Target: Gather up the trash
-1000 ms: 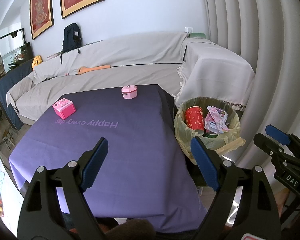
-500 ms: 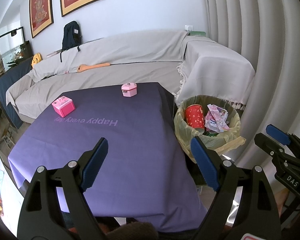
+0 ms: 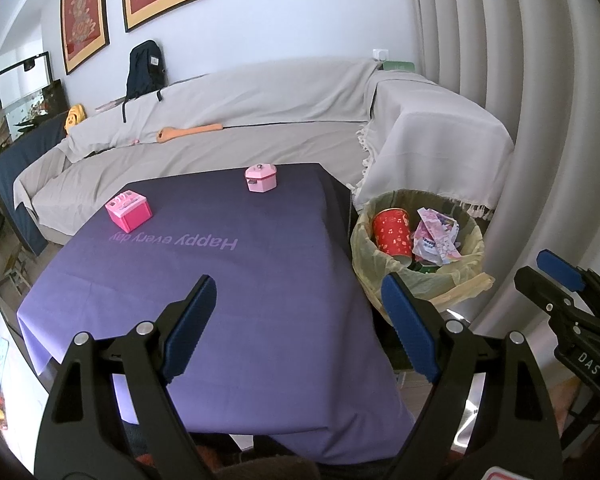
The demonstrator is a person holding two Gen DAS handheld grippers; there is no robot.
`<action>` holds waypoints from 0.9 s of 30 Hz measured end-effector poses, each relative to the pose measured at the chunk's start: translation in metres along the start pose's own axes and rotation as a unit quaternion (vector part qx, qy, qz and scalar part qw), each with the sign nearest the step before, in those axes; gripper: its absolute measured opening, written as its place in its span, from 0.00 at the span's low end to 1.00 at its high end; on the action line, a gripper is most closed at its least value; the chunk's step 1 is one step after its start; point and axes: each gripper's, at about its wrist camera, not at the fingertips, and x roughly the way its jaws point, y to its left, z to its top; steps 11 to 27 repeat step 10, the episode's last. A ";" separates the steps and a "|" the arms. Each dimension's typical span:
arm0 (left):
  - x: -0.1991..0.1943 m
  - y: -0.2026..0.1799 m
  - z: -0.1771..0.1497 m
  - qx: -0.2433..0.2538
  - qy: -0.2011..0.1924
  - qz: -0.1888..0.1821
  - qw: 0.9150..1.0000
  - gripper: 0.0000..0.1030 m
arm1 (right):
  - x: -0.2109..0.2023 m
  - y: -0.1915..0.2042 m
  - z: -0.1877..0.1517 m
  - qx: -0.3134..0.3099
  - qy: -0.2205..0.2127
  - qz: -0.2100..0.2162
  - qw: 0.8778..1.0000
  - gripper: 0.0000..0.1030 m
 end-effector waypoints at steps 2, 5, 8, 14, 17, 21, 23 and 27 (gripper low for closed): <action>0.000 0.000 0.001 0.000 -0.001 -0.003 1.000 0.78 | 0.001 0.000 -0.001 0.000 0.000 0.000 1.000 0.55; 0.002 0.000 0.002 0.000 0.001 -0.002 1.000 0.78 | 0.003 0.000 -0.002 -0.002 0.002 -0.002 1.000 0.55; 0.008 0.006 0.006 -0.011 0.009 0.000 1.000 0.78 | 0.007 0.001 -0.003 -0.005 0.008 -0.007 1.000 0.55; 0.017 0.019 0.009 -0.028 0.016 0.007 0.999 0.78 | 0.015 0.001 0.000 -0.004 0.015 -0.004 1.000 0.56; 0.017 0.019 0.009 -0.028 0.016 0.007 0.999 0.78 | 0.015 0.001 0.000 -0.004 0.015 -0.004 1.000 0.56; 0.017 0.019 0.009 -0.028 0.016 0.007 0.999 0.78 | 0.015 0.001 0.000 -0.004 0.015 -0.004 1.000 0.56; 0.017 0.019 0.009 -0.028 0.016 0.007 0.999 0.78 | 0.015 0.001 0.000 -0.004 0.015 -0.004 1.000 0.56; 0.017 0.019 0.009 -0.028 0.016 0.007 0.999 0.78 | 0.015 0.001 0.000 -0.004 0.015 -0.004 1.000 0.56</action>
